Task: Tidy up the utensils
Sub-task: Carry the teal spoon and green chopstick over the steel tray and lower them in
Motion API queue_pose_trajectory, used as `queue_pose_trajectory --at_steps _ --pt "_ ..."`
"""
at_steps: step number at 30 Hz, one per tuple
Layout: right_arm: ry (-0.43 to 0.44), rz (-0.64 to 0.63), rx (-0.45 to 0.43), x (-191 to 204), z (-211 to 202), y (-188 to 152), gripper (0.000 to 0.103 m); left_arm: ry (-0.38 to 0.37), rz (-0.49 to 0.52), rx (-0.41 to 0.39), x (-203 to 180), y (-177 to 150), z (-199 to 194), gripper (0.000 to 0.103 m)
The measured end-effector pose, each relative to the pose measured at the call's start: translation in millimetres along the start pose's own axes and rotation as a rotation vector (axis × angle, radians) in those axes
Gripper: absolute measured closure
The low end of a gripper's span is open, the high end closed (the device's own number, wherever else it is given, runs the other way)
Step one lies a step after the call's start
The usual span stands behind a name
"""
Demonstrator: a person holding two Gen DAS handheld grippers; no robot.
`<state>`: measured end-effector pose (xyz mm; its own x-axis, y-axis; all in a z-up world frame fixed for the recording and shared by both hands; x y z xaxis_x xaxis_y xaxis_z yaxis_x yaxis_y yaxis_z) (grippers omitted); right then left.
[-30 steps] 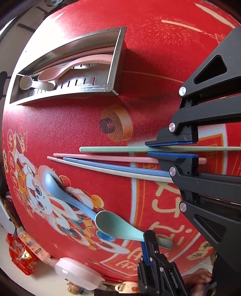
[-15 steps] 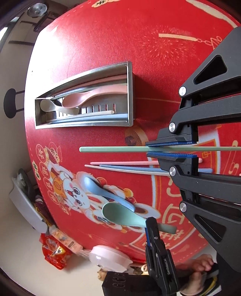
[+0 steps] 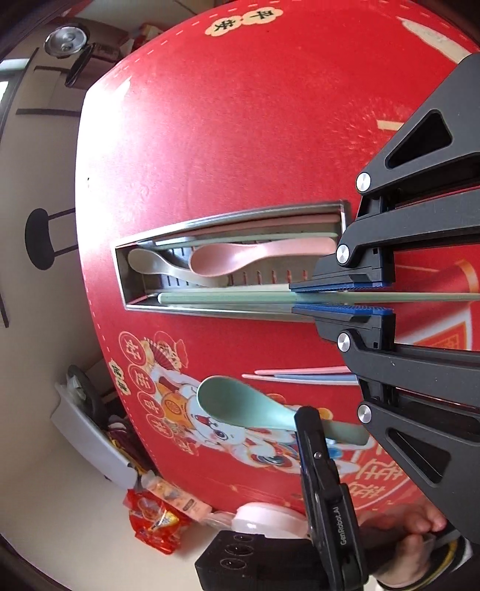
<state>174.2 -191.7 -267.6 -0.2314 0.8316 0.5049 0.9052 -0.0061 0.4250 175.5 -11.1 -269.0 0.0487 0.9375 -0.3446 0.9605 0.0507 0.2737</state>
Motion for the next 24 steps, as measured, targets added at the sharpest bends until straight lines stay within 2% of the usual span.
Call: queue_pose_trajectory --at_steps 6,12,18,24 --pt "-0.019 -0.032 -0.031 -14 0 49 0.097 -0.062 -0.053 -0.011 -25 46 21 0.096" --pt "-0.042 -0.055 -0.026 -29 13 85 0.097 -0.08 -0.085 -0.001 -40 76 49 0.096" --pt "-0.049 -0.039 0.017 -44 38 90 0.097 -0.101 -0.168 0.033 -35 91 74 0.096" --pt "-0.062 -0.017 0.043 -55 57 86 0.097 -0.086 -0.18 0.045 -35 103 90 0.096"
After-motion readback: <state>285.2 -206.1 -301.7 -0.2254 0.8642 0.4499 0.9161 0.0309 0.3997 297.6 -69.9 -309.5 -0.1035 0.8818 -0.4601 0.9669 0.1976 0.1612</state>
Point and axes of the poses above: each gripper's, at about its wrist camera, not at the fingertips, and z roughly the way its jaws point, x to its left, y to its top, the point moved 3 cm from there along z, roughly the way its jaws point, and after that the axes turned 14 degrees about y, right-handed, at the moved point
